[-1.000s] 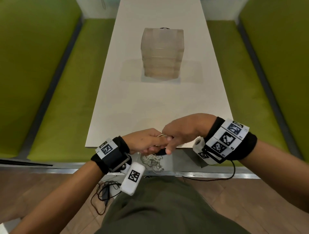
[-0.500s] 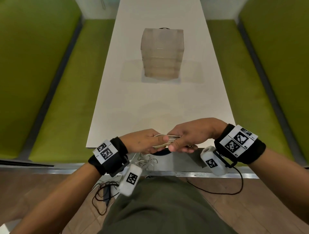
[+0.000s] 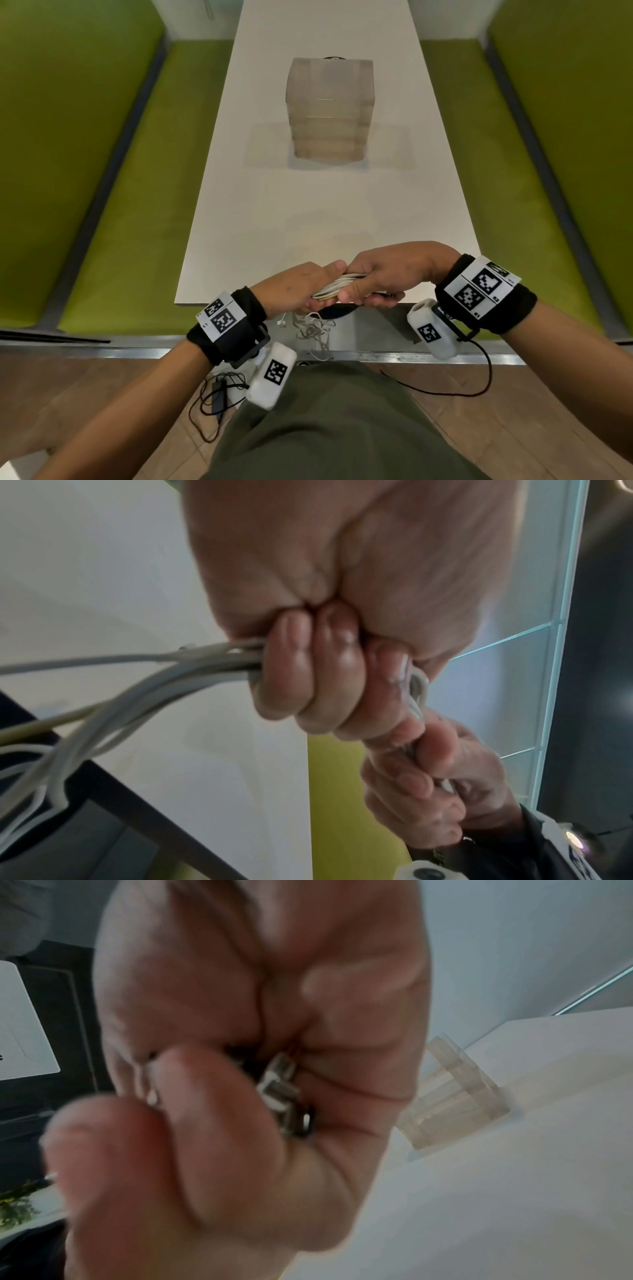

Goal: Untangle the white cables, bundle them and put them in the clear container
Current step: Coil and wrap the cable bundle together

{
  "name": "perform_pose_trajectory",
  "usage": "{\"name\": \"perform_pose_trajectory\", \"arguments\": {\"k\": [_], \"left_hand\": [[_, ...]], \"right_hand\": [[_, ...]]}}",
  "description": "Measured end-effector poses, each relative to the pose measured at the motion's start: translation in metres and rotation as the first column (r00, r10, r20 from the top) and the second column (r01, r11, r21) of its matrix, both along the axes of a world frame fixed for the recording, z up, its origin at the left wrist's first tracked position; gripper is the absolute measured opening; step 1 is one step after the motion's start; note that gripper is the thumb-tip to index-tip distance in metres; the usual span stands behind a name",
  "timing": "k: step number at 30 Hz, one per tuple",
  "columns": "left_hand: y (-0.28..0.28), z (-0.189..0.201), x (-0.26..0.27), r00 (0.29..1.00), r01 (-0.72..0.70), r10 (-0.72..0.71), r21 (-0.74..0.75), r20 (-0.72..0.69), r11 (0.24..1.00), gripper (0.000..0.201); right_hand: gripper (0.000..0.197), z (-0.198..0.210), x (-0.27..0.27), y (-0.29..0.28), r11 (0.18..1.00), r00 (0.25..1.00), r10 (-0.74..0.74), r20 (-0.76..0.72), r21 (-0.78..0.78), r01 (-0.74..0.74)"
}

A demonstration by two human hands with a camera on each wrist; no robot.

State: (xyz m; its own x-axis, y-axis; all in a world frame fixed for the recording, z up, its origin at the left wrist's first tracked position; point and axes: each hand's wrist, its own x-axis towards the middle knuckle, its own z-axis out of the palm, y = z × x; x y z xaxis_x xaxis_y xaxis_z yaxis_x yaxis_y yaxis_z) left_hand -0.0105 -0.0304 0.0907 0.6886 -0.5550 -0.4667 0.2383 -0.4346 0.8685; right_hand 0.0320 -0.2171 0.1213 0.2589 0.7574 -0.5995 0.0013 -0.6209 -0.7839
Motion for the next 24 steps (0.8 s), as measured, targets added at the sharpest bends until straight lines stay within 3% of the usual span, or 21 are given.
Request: {"name": "perform_pose_trajectory", "arguments": {"k": [5,10,14,19,24], "left_hand": [[-0.001,0.002,0.001,0.999,-0.031,0.031,-0.035,0.012,0.999,0.058],[-0.001,-0.001,0.0,0.997,-0.056,0.062,-0.153,0.037,0.987,0.07],[0.001,-0.007,0.003,0.99,-0.131,0.144,-0.376,0.005,0.917,0.082],[0.001,-0.017,-0.005,0.961,-0.153,0.216,-0.317,0.173,0.936,0.043],[0.006,-0.018,0.003,0.869,-0.403,0.486,-0.433,0.097,0.806,0.045]], "right_hand": [[0.042,0.008,0.004,0.003,0.999,0.999,0.034,0.039,-0.012,-0.033],[0.033,0.02,0.011,0.003,0.995,0.991,0.064,0.117,-0.081,-0.055],[0.031,0.046,0.022,0.0,0.999,0.976,0.047,0.213,-0.032,-0.041],[0.031,0.078,0.036,-0.016,0.996,0.95,-0.094,0.296,0.027,0.09],[0.031,0.063,0.03,-0.012,0.993,0.961,-0.114,0.251,0.005,0.116]]}}
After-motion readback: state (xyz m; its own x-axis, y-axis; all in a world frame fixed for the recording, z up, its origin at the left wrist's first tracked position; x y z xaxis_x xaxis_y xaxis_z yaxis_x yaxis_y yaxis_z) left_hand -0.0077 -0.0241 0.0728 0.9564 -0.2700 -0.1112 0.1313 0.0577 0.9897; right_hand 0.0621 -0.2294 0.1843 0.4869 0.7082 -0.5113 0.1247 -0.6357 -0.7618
